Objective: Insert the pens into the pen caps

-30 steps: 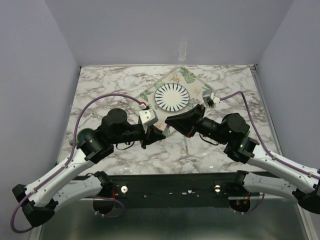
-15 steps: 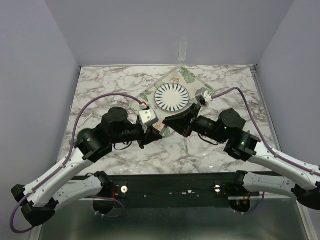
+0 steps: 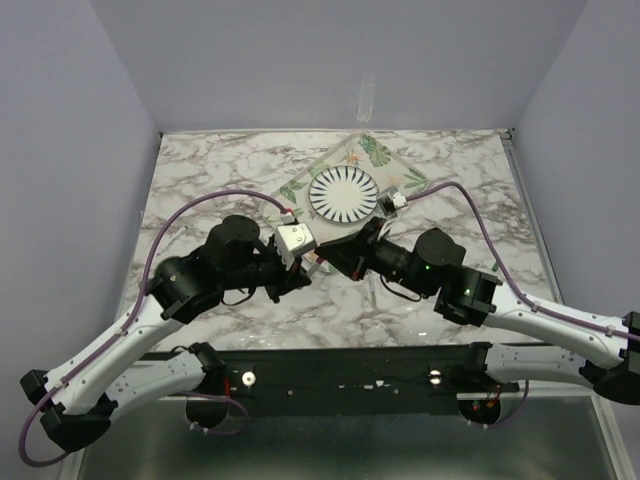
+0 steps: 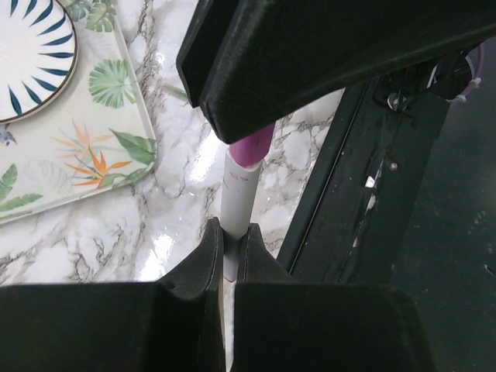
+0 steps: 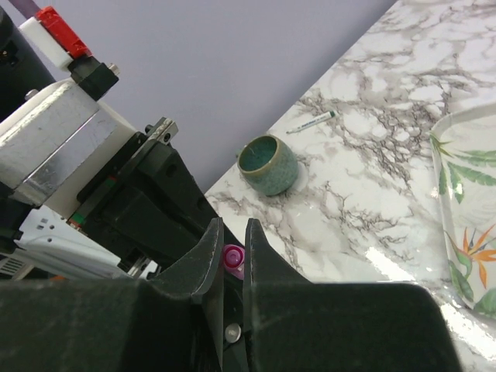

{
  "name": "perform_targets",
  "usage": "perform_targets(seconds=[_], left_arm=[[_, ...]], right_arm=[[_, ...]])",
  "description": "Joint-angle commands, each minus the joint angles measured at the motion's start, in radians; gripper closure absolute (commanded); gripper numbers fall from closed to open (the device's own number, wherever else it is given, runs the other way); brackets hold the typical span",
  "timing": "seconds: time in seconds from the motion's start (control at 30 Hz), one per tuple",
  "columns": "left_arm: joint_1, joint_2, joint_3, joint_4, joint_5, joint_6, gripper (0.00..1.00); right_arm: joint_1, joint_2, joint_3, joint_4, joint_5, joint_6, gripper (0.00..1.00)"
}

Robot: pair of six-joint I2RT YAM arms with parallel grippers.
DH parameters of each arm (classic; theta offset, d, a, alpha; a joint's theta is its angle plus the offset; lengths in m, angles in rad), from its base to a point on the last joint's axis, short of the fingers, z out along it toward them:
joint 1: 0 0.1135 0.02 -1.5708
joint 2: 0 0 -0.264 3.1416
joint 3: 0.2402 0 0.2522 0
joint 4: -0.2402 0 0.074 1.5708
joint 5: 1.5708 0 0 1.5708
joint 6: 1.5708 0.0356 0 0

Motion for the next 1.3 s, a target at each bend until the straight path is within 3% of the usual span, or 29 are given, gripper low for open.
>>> perform_targets(seconds=[0.0, 0.17, 0.27, 0.4, 0.77, 0.87, 1.03, 1.13, 1.27], left_arm=[[0.025, -0.036, 0.137, 0.518, -0.081, -0.007, 1.0], [0.025, -0.055, 0.126, 0.544, -0.001, -0.035, 1.0], [0.027, -0.073, 0.129, 0.539, 0.039, -0.041, 1.0], [0.028, -0.088, 0.152, 0.53, 0.07, -0.035, 1.0], [0.028, -0.102, 0.157, 0.519, 0.128, -0.026, 1.0], [0.028, -0.104, 0.174, 0.48, 0.151, -0.011, 1.0], [0.03, -0.134, 0.174, 0.433, 0.072, 0.003, 1.0], [0.028, -0.136, 0.163, 0.414, 0.036, 0.031, 1.0], [0.028, -0.148, 0.097, 0.432, 0.012, 0.023, 1.0]], right_arm=[[0.162, 0.066, -0.12, -0.258, -0.139, -0.018, 0.99], [0.164, 0.008, -0.218, -0.059, -0.194, -0.152, 0.99], [0.164, -0.026, -0.251, -0.025, -0.24, -0.235, 0.99], [0.163, 0.031, -0.165, -0.187, -0.304, -0.309, 0.99], [0.161, 0.074, -0.085, -0.392, -0.487, -0.421, 0.99], [0.161, 0.114, -0.001, -0.513, -0.42, -0.437, 0.99], [0.161, 0.144, 0.14, -0.681, -0.263, -0.409, 0.99], [0.161, 0.114, 0.154, -0.649, -0.198, -0.346, 0.97], [0.161, 0.037, 0.18, -0.498, -0.067, -0.258, 0.8]])
